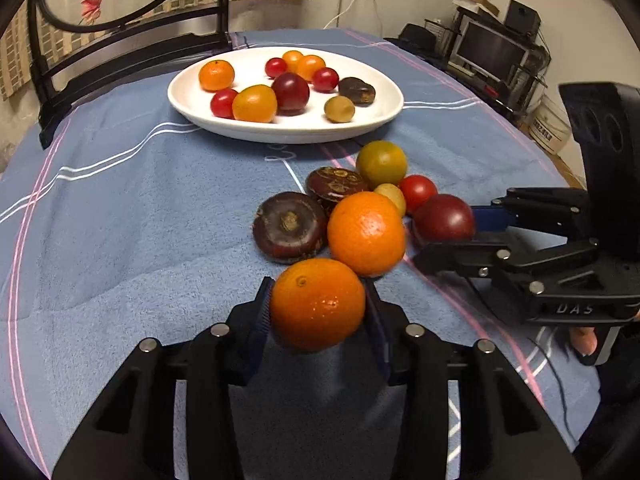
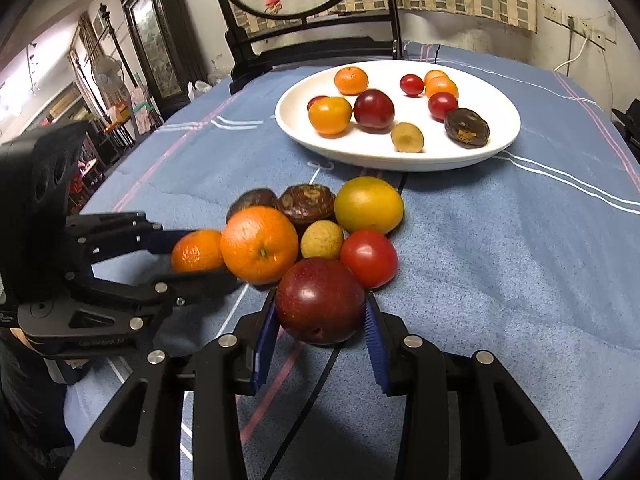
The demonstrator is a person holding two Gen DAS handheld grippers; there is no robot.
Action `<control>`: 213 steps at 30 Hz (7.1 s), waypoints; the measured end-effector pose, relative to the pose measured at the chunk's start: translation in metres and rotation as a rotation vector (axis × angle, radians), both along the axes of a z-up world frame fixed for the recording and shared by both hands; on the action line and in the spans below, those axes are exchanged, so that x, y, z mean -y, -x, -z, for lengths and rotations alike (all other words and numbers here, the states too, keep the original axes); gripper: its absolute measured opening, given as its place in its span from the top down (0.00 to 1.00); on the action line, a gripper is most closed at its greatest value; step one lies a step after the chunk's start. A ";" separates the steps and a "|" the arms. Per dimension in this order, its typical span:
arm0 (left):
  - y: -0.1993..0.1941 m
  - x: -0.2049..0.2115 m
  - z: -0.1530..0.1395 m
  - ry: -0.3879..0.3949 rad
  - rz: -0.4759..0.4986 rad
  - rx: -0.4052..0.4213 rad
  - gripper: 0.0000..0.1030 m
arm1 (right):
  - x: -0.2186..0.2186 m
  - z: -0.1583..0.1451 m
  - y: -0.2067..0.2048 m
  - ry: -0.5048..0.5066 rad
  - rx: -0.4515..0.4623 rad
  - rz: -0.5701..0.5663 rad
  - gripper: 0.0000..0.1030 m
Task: Organize fruits
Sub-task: 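Grasp a mandarin with the left tool while the right grasps a dark red plum, then lower both held fruits onto the white plate and open both tools, then move both open tools back toward the fruit cluster, then grasp a mandarin with the left tool while the right grasps a red tomato, then lower both held fruits onto the white plate and open both tools, then move both open tools back toward the remaining fruits, then grasp a brown passion fruit with the left tool while the right grasps a small yellow fruit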
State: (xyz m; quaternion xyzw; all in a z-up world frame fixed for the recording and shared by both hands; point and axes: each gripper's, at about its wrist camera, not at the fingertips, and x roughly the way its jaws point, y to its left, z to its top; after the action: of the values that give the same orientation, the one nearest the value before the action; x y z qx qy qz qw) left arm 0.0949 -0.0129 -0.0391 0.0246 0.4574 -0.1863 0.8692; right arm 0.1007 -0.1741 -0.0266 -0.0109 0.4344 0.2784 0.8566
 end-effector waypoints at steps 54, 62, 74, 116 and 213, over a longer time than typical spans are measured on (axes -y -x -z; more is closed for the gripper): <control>-0.054 -0.002 -0.027 0.093 -0.248 0.027 0.06 | 0.028 -0.034 -0.052 0.012 0.167 0.140 0.21; -0.034 0.003 -0.023 0.052 -0.188 0.051 0.05 | 0.036 -0.025 -0.026 0.113 0.149 0.059 0.21; -0.041 -0.017 -0.018 0.057 -0.275 -0.010 0.05 | 0.008 0.005 -0.014 0.245 0.095 -0.064 0.22; -0.013 0.053 -0.006 -0.023 -0.114 -0.033 0.41 | 0.031 -0.018 -0.028 0.095 0.088 0.047 0.70; -0.056 -0.015 -0.017 -0.033 -0.260 0.014 0.06 | 0.017 -0.010 -0.045 0.036 0.040 0.097 0.73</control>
State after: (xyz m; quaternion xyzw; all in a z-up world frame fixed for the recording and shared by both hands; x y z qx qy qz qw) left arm 0.1505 0.0021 -0.0220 -0.0195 0.4534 -0.0644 0.8888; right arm 0.1458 -0.1915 -0.0161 -0.0110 0.4221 0.2286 0.8772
